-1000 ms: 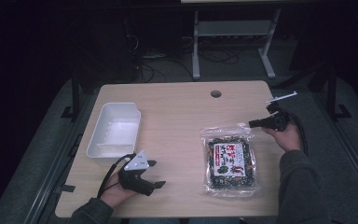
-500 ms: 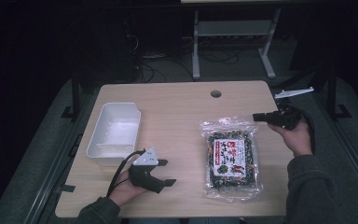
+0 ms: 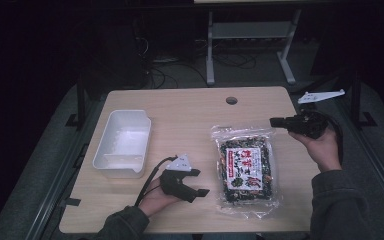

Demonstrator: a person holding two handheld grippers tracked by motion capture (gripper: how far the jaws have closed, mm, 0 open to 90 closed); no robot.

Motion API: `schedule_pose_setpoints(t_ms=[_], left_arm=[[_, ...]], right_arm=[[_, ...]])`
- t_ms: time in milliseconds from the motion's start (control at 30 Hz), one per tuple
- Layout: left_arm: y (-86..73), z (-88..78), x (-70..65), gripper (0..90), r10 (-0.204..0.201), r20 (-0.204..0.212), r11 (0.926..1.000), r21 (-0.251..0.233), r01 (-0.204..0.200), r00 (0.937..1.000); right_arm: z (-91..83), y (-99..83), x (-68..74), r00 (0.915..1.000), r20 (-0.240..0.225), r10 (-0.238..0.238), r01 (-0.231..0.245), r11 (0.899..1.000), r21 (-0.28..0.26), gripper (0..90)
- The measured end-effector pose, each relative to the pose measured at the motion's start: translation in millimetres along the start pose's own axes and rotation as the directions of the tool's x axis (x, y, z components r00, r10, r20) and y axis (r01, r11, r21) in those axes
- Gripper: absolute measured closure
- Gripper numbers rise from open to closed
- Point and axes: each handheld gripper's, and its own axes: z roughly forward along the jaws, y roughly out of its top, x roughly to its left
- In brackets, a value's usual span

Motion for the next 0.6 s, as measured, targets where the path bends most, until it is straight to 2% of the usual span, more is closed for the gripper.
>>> schedule_pose_setpoints(t_ms=[167, 267, 433, 500, 533, 600], left_arm=[[7.4, 18.1, 4.1, 21.3, -0.035, 0.025, 0.9991, -0.021, 0.036, 0.9991], [13.0, 26.6, 5.4, 21.3, -0.063, 0.055, 0.997, -0.042, 0.066, 0.9965], [18.4, 37.7, 6.6, 25.2, -0.081, 0.089, 0.9957, -0.037, 0.084, 0.9927], [17.3, 45.2, 11.1, 35.0, -0.123, 0.172, 0.991, -0.03, 0.13, 0.9774], [16.3, 46.6, 12.7, 43.4, -0.137, 0.204, 0.9885, -0.033, 0.147, 0.9693], [15.1, 46.5, 16.1, 51.4, -0.164, 0.256, 0.9829, -0.04, 0.18, 0.9528]], right_arm=[[-6.5, 5.7, 11.4, 0.9992, -0.011, -0.039, 0.039, 0.999, -0.024, 89.5], [-10.0, 7.4, 16.9, 0.9983, -0.018, -0.055, 0.055, 0.998, -0.036, 89.5], [-13.3, 7.1, 22.7, 0.9971, -0.024, -0.072, 0.07, 0.996, -0.048, 89.5], [-14.9, 6.5, 25.5, 0.9967, -0.028, -0.076, 0.074, 0.996, -0.059, 89.5], [-15.2, 6.3, 26.5, 0.9965, -0.03, -0.078, 0.076, 0.995, -0.063, 89.5], [-16.0, 5.5, 28.3, 0.996, -0.031, -0.084, 0.081, 0.994, -0.074, 89.5]])
